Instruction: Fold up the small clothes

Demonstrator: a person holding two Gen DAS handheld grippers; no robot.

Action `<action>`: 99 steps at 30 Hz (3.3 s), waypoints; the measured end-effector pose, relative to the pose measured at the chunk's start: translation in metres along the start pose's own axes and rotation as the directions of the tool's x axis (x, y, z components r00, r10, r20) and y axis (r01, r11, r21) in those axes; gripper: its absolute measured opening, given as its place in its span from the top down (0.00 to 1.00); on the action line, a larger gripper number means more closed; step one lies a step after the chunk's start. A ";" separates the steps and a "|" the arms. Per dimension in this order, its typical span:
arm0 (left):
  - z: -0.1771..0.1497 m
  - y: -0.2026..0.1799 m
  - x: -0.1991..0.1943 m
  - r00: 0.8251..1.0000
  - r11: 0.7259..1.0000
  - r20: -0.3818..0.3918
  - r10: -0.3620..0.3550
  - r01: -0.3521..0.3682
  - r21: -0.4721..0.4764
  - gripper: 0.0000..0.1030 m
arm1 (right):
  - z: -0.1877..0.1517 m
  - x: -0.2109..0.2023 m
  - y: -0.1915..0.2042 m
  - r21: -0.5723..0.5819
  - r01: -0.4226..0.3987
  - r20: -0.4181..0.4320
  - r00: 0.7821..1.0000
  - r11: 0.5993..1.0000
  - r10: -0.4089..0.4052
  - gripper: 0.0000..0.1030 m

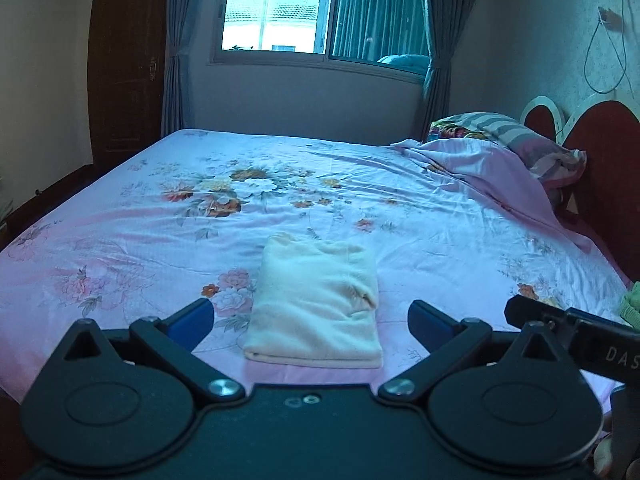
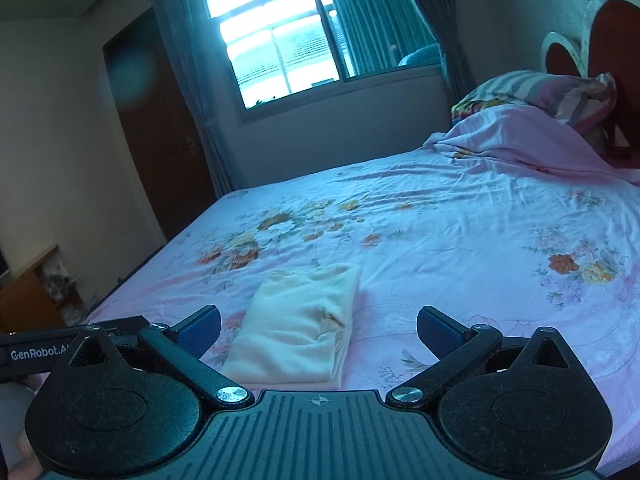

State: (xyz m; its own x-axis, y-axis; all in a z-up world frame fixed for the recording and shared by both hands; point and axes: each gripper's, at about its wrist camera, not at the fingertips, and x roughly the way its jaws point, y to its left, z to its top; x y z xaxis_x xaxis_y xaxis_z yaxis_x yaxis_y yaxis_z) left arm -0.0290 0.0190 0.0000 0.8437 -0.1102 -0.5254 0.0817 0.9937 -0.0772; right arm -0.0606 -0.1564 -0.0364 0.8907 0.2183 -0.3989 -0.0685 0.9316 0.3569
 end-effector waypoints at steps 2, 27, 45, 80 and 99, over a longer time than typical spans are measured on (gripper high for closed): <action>-0.002 -0.003 0.002 1.000 1.000 -0.007 0.001 -0.001 0.000 0.01 | 0.001 -0.002 -0.001 -0.022 0.008 0.003 1.000 1.000 -0.008 0.00; -0.005 0.001 0.011 1.000 0.999 -0.016 0.014 -0.013 0.032 0.01 | 0.004 0.003 -0.005 -0.047 0.056 0.040 0.998 0.997 -0.054 0.00; -0.005 0.002 0.014 0.999 0.999 -0.028 0.022 -0.022 0.031 0.01 | 0.003 0.003 -0.004 -0.048 0.043 0.037 0.998 0.998 -0.041 0.00; -0.010 0.000 0.019 0.998 0.999 -0.044 0.037 -0.036 0.038 0.01 | -0.004 0.014 -0.007 -0.055 0.035 0.005 0.999 0.998 -0.034 0.00; -0.013 -0.002 0.024 0.998 0.998 -0.059 0.037 -0.034 0.047 0.01 | -0.008 0.018 -0.009 -0.052 0.035 -0.012 0.999 0.998 -0.035 0.00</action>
State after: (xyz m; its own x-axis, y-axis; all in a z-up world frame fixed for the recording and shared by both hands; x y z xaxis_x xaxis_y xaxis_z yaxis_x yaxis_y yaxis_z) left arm -0.0157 0.0145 -0.0240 0.8137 -0.0745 -0.5766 0.0777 0.9968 -0.0192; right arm -0.0473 -0.1581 -0.0535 0.8872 0.1885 -0.4211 -0.0609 0.9526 0.2980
